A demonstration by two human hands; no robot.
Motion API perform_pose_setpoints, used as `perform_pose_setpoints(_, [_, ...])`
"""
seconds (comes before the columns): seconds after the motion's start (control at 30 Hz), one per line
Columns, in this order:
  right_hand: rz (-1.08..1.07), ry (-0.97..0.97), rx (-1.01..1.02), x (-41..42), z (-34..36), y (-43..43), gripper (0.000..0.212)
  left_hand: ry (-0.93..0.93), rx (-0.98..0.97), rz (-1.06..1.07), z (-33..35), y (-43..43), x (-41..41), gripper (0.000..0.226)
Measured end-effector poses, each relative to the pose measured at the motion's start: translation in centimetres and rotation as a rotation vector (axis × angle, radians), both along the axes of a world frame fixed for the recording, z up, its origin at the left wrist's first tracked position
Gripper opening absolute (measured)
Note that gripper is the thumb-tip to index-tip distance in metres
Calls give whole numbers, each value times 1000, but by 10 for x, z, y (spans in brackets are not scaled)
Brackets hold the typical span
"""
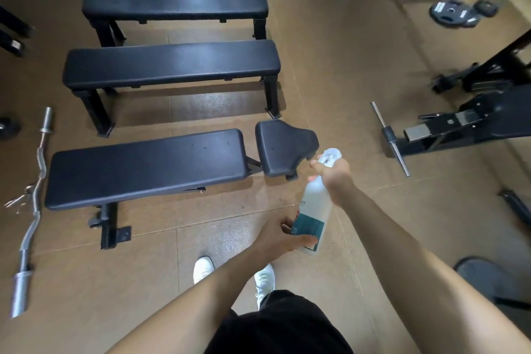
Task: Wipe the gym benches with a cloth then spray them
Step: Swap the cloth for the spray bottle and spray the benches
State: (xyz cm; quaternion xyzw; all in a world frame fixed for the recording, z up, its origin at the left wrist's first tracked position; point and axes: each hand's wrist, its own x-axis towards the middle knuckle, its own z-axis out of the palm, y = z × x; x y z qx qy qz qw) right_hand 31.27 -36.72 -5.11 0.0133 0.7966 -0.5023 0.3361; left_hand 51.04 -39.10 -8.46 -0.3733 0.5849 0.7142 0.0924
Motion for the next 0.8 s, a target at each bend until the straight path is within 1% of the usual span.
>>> perform_pose_setpoints(0.07, [76, -12, -28, 18, -3, -19, 14, -19, -13, 48, -3, -9, 17, 43])
perform_pose_setpoints(0.13, [154, -7, -2, 41, -4, -43, 19, -30, -13, 90, -8, -22, 39, 54])
perform_pose_setpoints(0.17, [190, -1, 15, 53, -4, -58, 19, -30, -8, 114, -10, -30, 51, 57])
perform_pose_setpoints(0.27, [310, -27, -7, 94, 0, -105, 12, -44, 12, 188, -14, -57, 88, 53])
perform_pose_setpoints(0.43, [599, 6, 21, 163, -5, -182, 24, -86, 2, 356, -18, -95, 146, 60])
perform_pose_setpoints(0.53, [731, -11, 36, 207, -4, -223, 31, -81, -9, 454, -20, -110, 171, 57])
perform_pose_setpoints(0.63, [893, 69, 53, 238, -1, -249, 32, -61, -3, 541, -22, -121, 183, 50])
perform_pose_setpoints(0.7, [963, 70, 17, 245, 3, -257, 30, -51, -4, 575, -21, -125, 185, 42])
perform_pose_setpoints(0.8, [982, 30, -8, 228, 1, -255, 26, -47, -1, 585, -20, -122, 172, 40])
